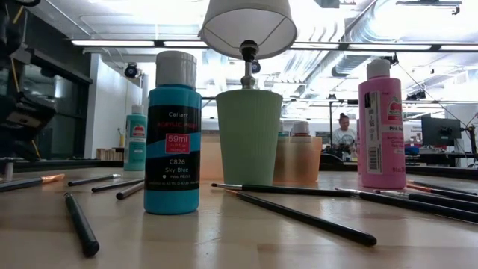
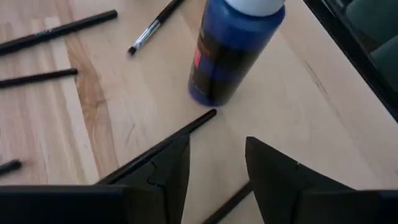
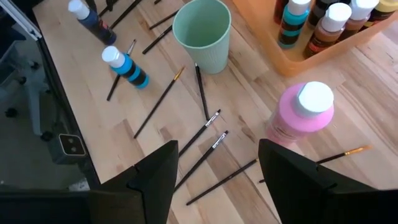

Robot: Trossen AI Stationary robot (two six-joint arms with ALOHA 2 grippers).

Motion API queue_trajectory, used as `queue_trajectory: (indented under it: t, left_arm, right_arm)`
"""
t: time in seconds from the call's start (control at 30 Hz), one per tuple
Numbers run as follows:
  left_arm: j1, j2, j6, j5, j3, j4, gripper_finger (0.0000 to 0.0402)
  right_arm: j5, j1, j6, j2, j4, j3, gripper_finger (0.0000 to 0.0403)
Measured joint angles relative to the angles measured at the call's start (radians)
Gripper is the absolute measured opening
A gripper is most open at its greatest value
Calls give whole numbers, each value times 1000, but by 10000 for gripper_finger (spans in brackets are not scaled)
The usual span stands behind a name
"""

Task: Pick & Place Paint Supplies
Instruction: Put the small dark blue paint bottle into the orange bin

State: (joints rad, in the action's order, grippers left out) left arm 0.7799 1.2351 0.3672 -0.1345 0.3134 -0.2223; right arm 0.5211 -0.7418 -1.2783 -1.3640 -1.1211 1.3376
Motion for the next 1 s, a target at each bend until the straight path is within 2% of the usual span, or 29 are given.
queue_trajectory:
  t: [0.1,0.2,0.33,0.43,0.63,0.77,1.0]
  left_arm:
    - [-1,28,7,0,0,-27,181]
    - [-1,53,4,-7,1,-56,228]
    - [-1,72,-59,-14,1,-86,295]
    - [-1,72,-131,-17,1,-111,323]
    - [-7,75,-224,-41,1,-169,331]
    - [-29,126,-233,-44,0,-209,331]
    - [-27,258,-218,-41,1,-434,331]
  right_arm:
    - [0,0,0,0,-1,0,216]
    - [1,0,-1,0,-1,0,216]
    - [2,0,-8,0,-4,0,216]
    - [1,0,-8,0,-4,0,216]
    - [3,4,-11,0,-4,0,216]
    - [2,9,-11,0,-4,0,216]
    - [3,9,-11,0,-4,0,216]
